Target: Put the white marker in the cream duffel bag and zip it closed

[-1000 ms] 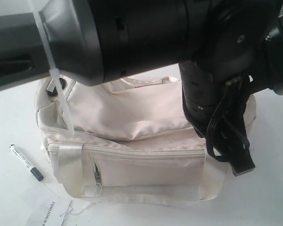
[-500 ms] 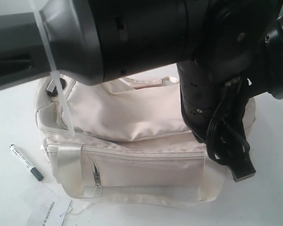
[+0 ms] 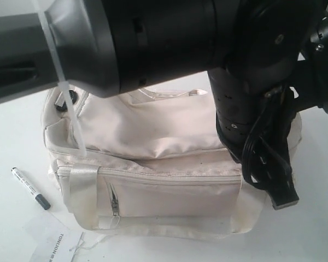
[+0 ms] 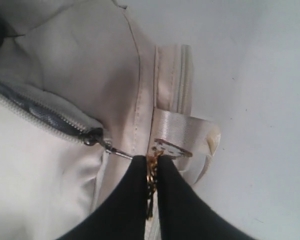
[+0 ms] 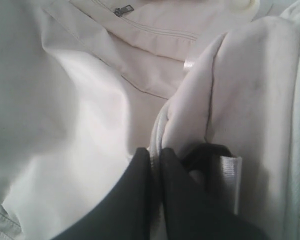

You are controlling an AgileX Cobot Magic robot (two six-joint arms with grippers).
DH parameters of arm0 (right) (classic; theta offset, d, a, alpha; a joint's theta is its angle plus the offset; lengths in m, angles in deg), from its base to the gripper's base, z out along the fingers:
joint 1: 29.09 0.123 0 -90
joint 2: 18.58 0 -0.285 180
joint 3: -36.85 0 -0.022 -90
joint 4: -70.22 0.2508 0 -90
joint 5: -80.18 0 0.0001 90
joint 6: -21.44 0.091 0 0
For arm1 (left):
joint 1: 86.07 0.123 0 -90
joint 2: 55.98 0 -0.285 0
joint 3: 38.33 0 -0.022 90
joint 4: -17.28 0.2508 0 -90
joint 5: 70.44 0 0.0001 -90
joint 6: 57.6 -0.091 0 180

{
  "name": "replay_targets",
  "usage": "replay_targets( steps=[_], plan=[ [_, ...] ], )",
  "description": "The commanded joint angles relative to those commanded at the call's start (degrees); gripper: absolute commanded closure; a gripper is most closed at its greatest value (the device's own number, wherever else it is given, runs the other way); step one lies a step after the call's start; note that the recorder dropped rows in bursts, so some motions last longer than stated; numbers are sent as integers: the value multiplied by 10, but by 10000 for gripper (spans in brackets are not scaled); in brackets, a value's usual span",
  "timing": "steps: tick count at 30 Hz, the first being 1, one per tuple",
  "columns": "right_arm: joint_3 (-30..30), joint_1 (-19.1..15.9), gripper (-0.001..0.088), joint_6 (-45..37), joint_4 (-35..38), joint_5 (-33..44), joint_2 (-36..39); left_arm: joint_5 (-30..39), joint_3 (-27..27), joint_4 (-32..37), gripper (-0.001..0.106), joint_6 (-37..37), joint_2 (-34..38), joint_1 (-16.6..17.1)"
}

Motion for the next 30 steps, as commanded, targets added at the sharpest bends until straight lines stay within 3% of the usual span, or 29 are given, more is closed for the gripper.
replay_targets(
  steps=[6,25,30],
  plan=[
    [13,-1,868,0,0,-3,11,62,0,1,1053,-10,0,0],
    [15,-19,868,16,3,-40,30,62,0,0,1053,-10,-6,0],
    [27,-24,868,17,34,-31,30,62,0,0,1053,-10,-6,0]
  ],
)
